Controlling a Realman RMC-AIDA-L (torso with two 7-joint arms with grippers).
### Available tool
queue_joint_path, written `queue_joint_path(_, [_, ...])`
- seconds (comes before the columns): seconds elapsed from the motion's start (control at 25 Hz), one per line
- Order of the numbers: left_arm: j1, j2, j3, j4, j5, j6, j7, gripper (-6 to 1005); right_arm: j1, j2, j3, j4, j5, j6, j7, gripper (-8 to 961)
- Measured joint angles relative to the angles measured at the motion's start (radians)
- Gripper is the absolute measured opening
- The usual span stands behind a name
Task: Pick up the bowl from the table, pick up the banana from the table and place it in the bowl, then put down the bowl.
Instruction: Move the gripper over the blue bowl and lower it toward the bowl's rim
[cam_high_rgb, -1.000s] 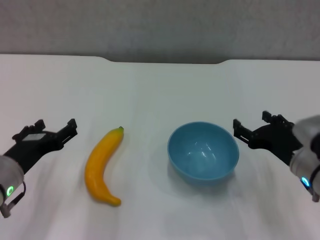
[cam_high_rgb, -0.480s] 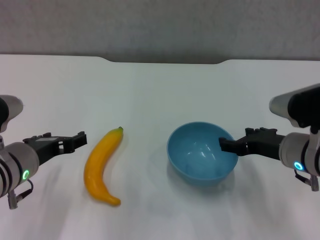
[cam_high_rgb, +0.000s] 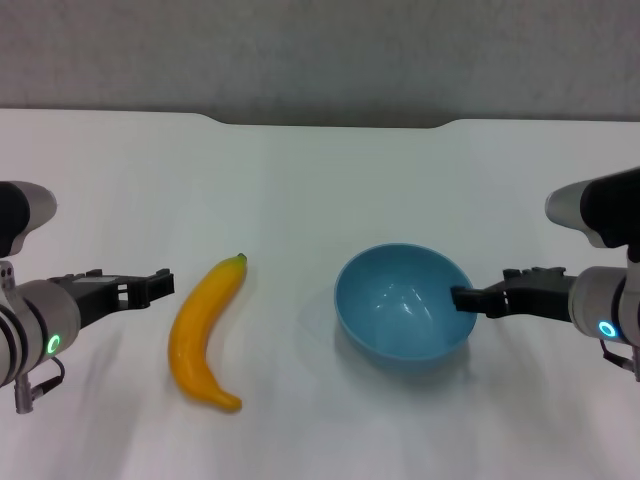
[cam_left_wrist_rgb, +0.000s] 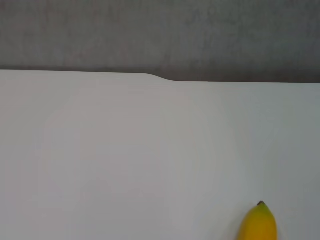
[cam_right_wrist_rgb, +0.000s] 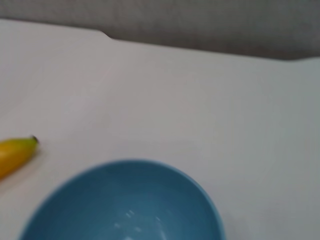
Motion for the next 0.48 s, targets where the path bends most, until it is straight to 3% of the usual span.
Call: queue_joint_path(0.48, [-0.016, -0.007, -0.001, 0.032, 0.006, -0.012, 0.002, 890, 0.065, 0.004, -0.023, -0.125, 0.001, -0.070, -0.006, 847])
